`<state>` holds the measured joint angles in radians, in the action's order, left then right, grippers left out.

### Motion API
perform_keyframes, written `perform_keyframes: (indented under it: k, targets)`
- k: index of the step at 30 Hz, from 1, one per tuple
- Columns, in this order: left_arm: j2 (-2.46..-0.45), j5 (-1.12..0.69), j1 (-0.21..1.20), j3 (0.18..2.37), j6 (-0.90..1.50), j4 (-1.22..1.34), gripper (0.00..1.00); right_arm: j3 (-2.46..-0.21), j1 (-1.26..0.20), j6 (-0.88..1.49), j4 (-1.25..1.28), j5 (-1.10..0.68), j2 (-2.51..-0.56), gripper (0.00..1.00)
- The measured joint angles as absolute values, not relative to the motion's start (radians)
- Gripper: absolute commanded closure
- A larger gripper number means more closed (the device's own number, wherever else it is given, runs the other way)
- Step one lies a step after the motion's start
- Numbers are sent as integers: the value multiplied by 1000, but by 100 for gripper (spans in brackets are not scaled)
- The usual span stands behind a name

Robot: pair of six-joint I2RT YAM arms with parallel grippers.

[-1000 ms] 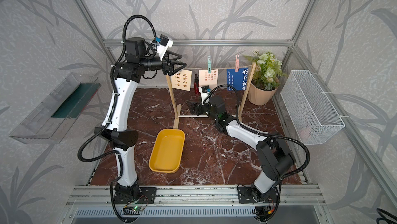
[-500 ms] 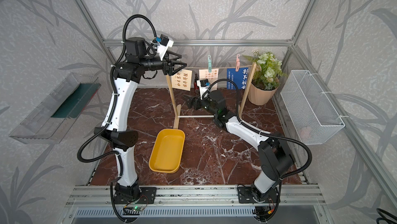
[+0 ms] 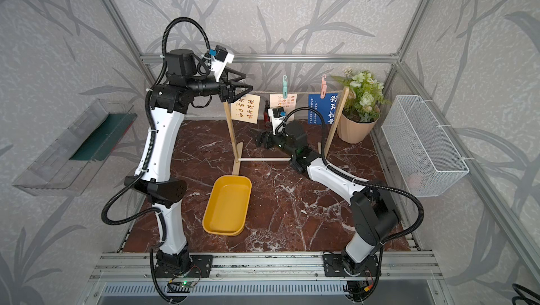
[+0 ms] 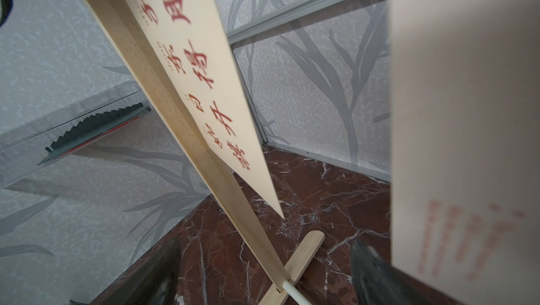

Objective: Remove the postcards from the strings
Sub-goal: Pinch the postcard on the clothesline.

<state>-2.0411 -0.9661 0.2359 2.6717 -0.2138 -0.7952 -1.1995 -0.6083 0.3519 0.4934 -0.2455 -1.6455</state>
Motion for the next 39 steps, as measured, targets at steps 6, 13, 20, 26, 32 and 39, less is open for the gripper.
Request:
perform_keyframes:
  k: [6, 13, 20, 26, 32, 39]
  targets:
    - [-2020, -966, 236, 2646, -229, -794, 33, -1199, -608, 355, 496, -246, -1645, 11]
    - [-2004, -950, 236, 2607, -255, -801, 35, -1199, -608, 361, 498, -254, -1649, 11]
    - [-2001, -921, 233, 2607, -274, -801, 35, -1197, -608, 376, 521, -272, -1652, 12]
    - [-2001, -923, 228, 2607, -274, -801, 44, -1195, -609, 385, 531, -274, -1653, 12]
    - [-2001, -934, 226, 2608, -288, -820, 55, -1193, -609, 385, 532, -273, -1653, 12]
    - [-2001, -938, 226, 2608, -295, -845, 59, -1200, -609, 384, 536, -267, -1675, 10]
